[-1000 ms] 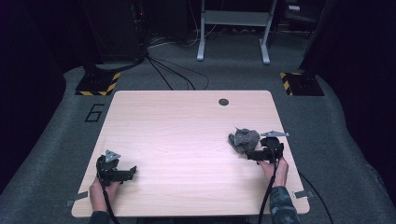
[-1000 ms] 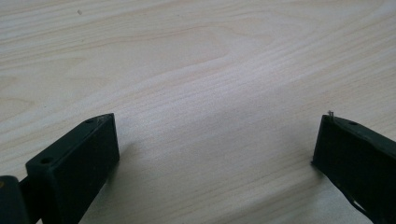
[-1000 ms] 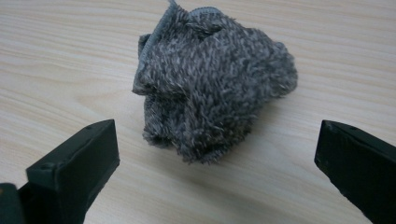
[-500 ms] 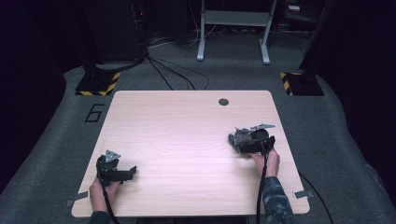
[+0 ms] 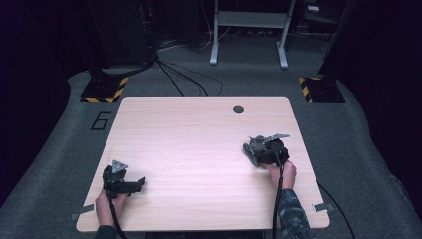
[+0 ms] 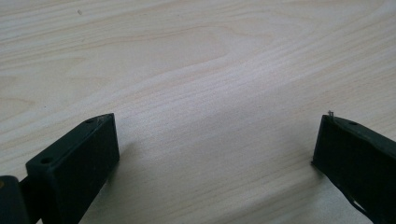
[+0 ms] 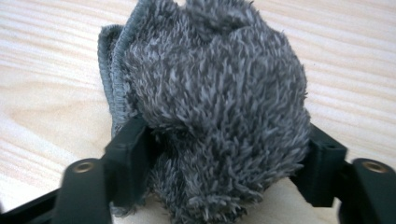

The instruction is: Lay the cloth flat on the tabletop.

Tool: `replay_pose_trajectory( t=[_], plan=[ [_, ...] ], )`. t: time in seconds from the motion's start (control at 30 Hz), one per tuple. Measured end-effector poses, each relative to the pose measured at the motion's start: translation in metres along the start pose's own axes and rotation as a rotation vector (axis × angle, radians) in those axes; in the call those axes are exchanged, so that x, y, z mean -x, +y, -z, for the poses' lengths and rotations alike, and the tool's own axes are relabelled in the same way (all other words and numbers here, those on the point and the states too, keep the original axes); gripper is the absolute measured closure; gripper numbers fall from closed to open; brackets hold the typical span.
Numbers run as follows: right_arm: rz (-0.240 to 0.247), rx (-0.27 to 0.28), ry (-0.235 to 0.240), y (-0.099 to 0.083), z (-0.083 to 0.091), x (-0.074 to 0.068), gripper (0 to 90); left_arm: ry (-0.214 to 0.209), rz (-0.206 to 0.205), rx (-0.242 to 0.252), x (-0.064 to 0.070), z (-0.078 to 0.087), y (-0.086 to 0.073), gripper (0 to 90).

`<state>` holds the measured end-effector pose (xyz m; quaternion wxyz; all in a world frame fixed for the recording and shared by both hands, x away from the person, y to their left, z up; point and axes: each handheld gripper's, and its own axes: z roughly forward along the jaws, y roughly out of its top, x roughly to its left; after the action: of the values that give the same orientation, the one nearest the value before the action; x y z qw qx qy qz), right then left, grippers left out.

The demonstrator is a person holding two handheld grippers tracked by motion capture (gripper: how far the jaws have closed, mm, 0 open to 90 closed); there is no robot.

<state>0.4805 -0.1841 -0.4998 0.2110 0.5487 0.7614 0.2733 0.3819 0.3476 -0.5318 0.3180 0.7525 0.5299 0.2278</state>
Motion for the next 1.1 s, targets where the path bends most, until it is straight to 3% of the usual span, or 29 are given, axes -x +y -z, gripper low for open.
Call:
replay_pose_trajectory(
  t=[0.27,0.4,0.63,0.73,1.07,1.1],
  plan=[
    [-0.018,0.011,0.036,-0.005,0.002,0.002,50.6,0.001,-0.002,0.002,0.0,0.0,0.0,0.2],
    [-0.002,0.028,0.031,-0.005,0.005,0.001,56.3,0.0,-0.001,0.002,0.0,0.0,0.0,0.2],
    [-0.01,0.072,0.06,-0.002,0.017,-0.005,57.3,0.0,-0.001,0.003,0.0,0.0,0.0,0.2],
    [-0.005,0.12,0.1,0.004,0.027,-0.008,57.2,0.0,-0.001,0.003,0.0,0.0,0.0,0.2],
    [0.017,0.194,0.198,0.023,0.056,-0.029,57.1,0.0,-0.002,0.002,0.0,0.0,0.0,0.2],
    [0.034,0.205,0.211,0.025,0.061,-0.037,57.1,0.0,-0.001,0.002,0.0,0.0,0.0,0.2]
  ],
)
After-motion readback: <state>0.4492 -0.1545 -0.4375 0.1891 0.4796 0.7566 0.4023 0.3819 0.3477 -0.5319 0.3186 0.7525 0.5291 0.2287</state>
